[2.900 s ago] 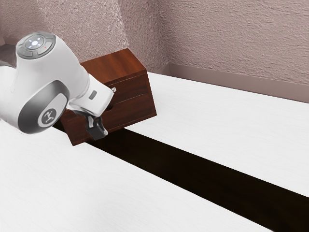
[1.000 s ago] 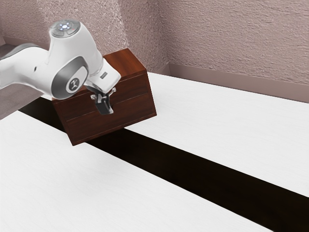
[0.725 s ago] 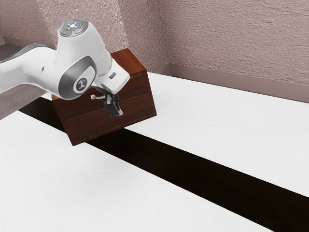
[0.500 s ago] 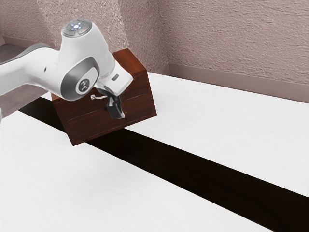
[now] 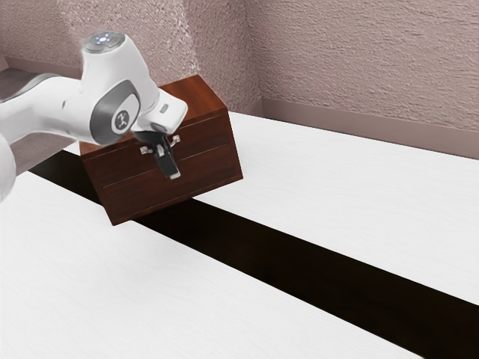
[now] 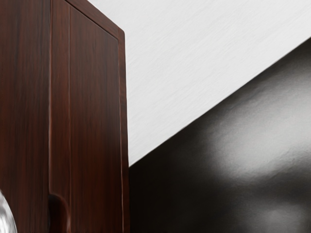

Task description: Pull the drawer handle with one arm to open the drawer

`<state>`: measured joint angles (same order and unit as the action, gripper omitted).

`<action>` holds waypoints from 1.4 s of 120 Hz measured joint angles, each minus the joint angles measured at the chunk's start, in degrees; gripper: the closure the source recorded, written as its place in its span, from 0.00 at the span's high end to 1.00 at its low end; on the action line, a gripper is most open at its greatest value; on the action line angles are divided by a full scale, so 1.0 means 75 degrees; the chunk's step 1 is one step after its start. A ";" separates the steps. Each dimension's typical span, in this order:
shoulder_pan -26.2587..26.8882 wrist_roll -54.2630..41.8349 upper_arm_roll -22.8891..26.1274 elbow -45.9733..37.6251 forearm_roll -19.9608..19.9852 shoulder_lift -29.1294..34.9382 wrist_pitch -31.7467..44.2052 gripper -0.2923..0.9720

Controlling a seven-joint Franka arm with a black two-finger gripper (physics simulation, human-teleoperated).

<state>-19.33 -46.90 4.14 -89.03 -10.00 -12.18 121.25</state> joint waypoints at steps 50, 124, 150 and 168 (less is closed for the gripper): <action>0.0504 0.0278 -0.0530 0.0399 -0.0440 -0.0385 -0.0175 0.77; 0.1406 0.1033 -0.1592 0.0430 -0.1031 -0.0690 0.0140 0.77; 0.1455 0.1210 -0.1590 0.0419 -0.1038 -0.0676 0.0168 0.76; 0.1457 0.1303 -0.1584 0.0401 -0.1049 -0.0653 0.0168 0.76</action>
<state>-8.40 -37.13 -7.74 -86.02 -17.87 -17.08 122.51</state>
